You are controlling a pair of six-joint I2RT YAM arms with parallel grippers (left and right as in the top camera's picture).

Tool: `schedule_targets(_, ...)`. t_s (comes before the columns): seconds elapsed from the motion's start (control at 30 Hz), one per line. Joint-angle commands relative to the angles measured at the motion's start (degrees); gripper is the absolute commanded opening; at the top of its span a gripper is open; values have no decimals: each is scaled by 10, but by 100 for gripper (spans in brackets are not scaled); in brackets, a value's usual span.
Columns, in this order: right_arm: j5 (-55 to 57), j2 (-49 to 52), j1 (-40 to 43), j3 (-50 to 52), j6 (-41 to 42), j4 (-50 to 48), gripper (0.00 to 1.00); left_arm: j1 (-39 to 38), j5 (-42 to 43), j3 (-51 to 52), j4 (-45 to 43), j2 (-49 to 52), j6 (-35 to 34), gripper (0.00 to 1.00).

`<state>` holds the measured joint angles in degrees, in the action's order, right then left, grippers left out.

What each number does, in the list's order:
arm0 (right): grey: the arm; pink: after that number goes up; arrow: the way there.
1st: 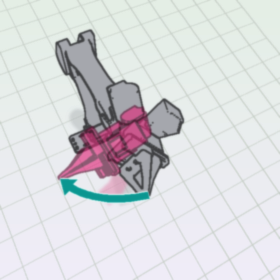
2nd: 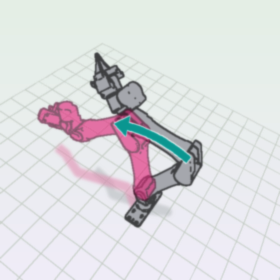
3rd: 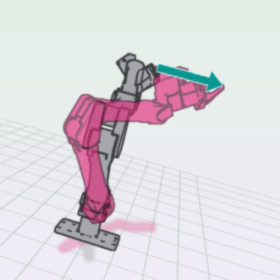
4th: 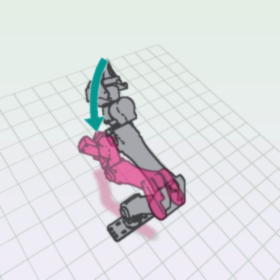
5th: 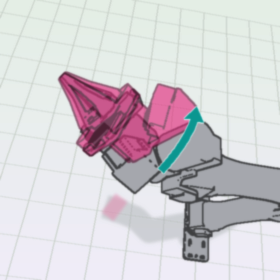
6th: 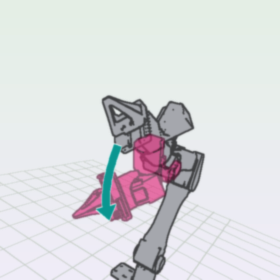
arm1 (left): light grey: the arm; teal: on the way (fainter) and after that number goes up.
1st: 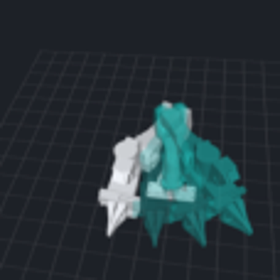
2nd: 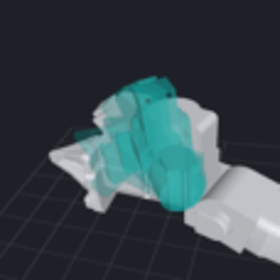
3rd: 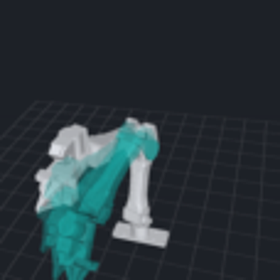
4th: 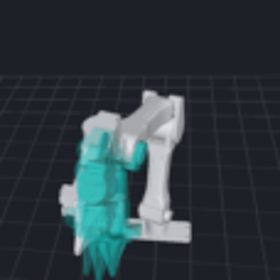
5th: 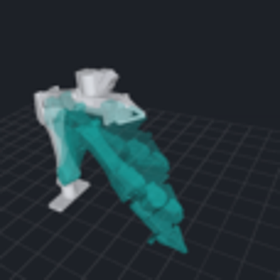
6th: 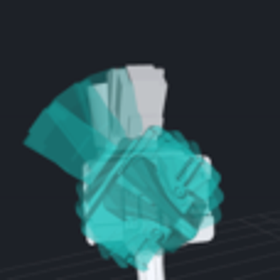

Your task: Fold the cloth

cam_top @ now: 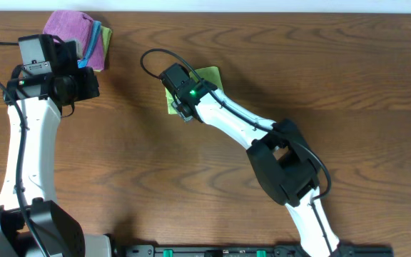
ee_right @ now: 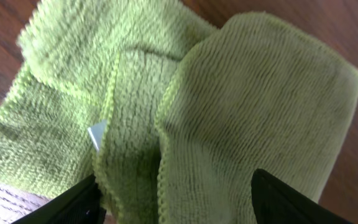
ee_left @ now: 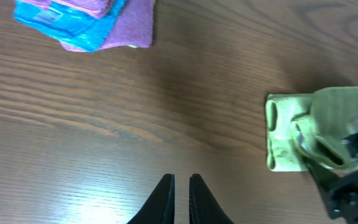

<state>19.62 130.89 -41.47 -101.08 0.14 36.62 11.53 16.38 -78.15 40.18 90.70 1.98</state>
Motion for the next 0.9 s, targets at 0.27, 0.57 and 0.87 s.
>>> schedule_targets(0.27, 9, 0, 0, -40, -4, 2, 66, 12, -28, 1, -3, 15, 23, 11)
schedule_targets(0.57, -21, 3, 4, -40, -4, 1, 63, 12, -28, 1, -4, 16, 23, 11)
schedule_targets(0.87, -65, 9, 22, -40, 11, -2, 64, 12, -28, 1, -4, 16, 23, 11)
